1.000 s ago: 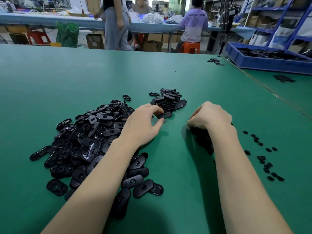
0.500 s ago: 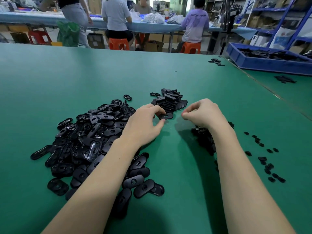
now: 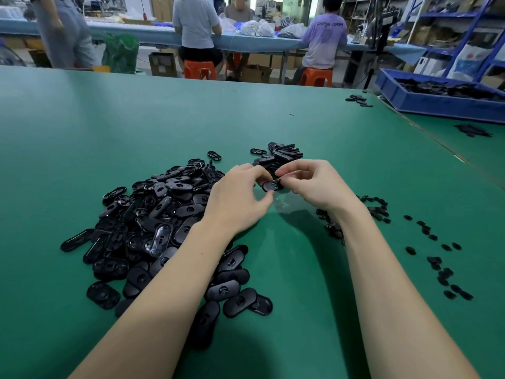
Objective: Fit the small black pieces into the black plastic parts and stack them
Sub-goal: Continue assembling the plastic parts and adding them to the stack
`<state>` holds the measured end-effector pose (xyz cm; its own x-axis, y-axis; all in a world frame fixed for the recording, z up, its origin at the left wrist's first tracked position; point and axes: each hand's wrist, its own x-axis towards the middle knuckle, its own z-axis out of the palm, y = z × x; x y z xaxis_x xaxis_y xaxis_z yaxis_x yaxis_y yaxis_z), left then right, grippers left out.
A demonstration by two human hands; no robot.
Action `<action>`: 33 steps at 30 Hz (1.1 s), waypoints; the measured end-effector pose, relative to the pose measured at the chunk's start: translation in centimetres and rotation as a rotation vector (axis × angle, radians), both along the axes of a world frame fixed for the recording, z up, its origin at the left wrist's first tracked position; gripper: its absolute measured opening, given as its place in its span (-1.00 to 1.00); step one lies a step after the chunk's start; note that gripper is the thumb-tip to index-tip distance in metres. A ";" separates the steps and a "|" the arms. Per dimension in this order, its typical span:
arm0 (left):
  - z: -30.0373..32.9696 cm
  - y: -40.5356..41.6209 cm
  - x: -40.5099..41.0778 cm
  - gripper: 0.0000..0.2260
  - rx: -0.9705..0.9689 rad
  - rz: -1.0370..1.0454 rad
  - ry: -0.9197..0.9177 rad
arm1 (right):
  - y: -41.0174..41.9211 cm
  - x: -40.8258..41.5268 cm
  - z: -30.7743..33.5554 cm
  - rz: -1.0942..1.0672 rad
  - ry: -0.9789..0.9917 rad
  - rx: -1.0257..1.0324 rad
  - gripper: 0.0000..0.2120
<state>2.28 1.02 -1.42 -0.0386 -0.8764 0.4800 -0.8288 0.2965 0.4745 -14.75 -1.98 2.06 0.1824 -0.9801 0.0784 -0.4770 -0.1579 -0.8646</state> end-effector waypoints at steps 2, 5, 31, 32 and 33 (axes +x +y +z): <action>0.0 0.0 0.0 -0.86 0.002 0.010 -0.021 | -0.2 -0.1 -0.1 0.002 0.050 -0.038 -0.82; -0.1 0.0 0.0 -0.86 0.005 0.016 -0.030 | -0.3 -0.2 -0.1 0.025 0.140 -0.075 -0.82; -0.1 0.0 -0.1 -0.87 -0.001 0.006 -0.071 | -0.8 -0.1 0.3 -0.069 0.184 0.054 -0.95; -0.1 0.0 -0.2 -0.87 -0.001 0.007 -0.072 | -0.7 0.0 0.3 -0.075 0.186 0.060 -0.95; -0.1 -0.1 -0.2 -0.86 0.001 0.008 -0.071 | -0.6 0.0 0.3 -0.078 0.185 0.064 -0.94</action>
